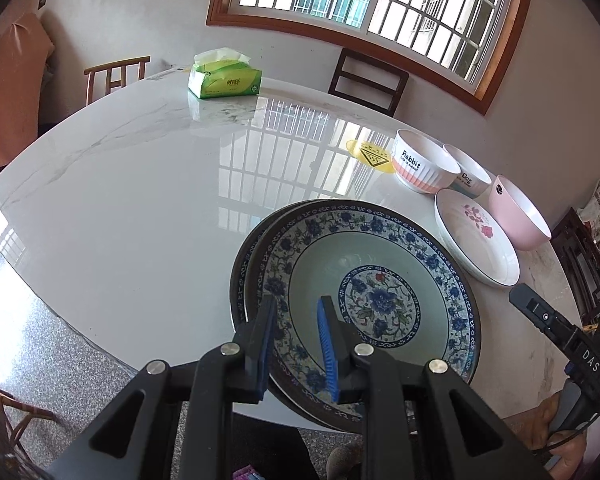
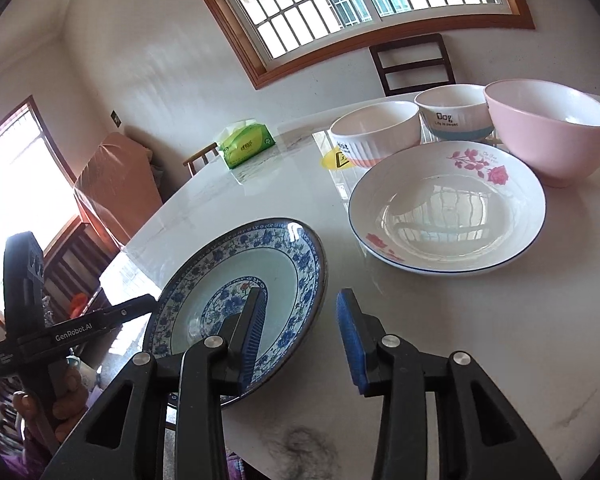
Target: Organize plates and bowls
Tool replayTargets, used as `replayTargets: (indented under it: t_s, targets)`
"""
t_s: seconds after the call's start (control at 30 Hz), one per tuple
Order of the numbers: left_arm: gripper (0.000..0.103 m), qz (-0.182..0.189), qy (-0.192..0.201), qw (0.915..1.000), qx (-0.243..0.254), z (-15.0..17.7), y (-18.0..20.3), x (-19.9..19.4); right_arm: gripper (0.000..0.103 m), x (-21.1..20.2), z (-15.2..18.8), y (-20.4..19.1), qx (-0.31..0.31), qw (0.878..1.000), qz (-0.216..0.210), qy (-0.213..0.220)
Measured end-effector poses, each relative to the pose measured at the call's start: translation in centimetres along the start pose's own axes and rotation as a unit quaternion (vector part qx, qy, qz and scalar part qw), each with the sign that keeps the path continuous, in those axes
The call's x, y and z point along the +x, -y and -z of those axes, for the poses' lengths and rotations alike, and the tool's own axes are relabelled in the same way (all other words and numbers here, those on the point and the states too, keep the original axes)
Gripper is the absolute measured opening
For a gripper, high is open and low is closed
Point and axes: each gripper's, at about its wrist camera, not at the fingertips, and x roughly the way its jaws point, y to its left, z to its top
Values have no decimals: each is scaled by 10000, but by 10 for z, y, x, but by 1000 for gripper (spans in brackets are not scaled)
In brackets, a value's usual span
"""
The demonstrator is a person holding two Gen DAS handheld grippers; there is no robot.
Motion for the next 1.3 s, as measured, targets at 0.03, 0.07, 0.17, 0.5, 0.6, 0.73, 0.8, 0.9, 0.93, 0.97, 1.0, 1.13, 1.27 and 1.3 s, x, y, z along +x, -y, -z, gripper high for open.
replayTargets:
  t_s: [0.03, 0.07, 0.17, 0.5, 0.6, 0.73, 0.8, 0.9, 0.93, 0.97, 1.0, 1.13, 1.27, 1.3]
  targets:
    - [21, 5, 7, 10000, 31, 0, 3, -1, 36, -6, -1, 3, 39, 10000, 15, 79]
    - [22, -4, 19, 10000, 73, 0, 7, -1, 36, -12, -2, 8, 65, 9998, 72, 167]
    - [22, -24, 39, 9998, 215, -1, 21, -2, 37, -27, -3, 24, 64, 9986, 363, 369]
    - [22, 30, 38, 9973, 732, -7, 74, 4, 41, -54, -2, 109, 623, 9872, 1340, 594]
    - [22, 98, 4, 9960, 885, -10, 93, 9, 41, -57, -2, 122, 891, 9876, 1152, 595]
    - [22, 336, -214, 9942, 1002, -17, 117, 23, 46, -54, -4, 127, 966, 9888, 1034, 478]
    - [22, 540, -420, 9928, 987, -22, 128, 33, 46, -51, -5, 130, 1051, 9894, 928, 365]
    - [22, 697, -632, 9904, 1017, -30, 144, 47, 46, -49, -5, 138, 1343, 9887, 614, 265]
    - [22, 724, -668, 9897, 1040, -32, 150, 50, 46, -49, -5, 141, 1431, 9880, 529, 244]
    - [22, 743, -708, 9890, 1066, -34, 155, 54, 46, -48, -5, 144, 1510, 9872, 471, 224]
    - [22, 779, -761, 9882, 1072, -37, 159, 59, 46, -47, -6, 148, 1604, 9861, 396, 190]
    - [22, 1008, -1022, 9858, 868, -58, 165, 79, 46, -43, -8, 160, 1960, 9806, 76, 57]
    - [22, 1348, -1468, 9790, 428, -78, 162, 104, 46, -40, -19, 164, 1975, 9802, 79, 97]
    - [22, 1310, -1515, 9790, 389, -81, 161, 109, 46, -38, -23, 165, 2005, 9796, 44, 97]
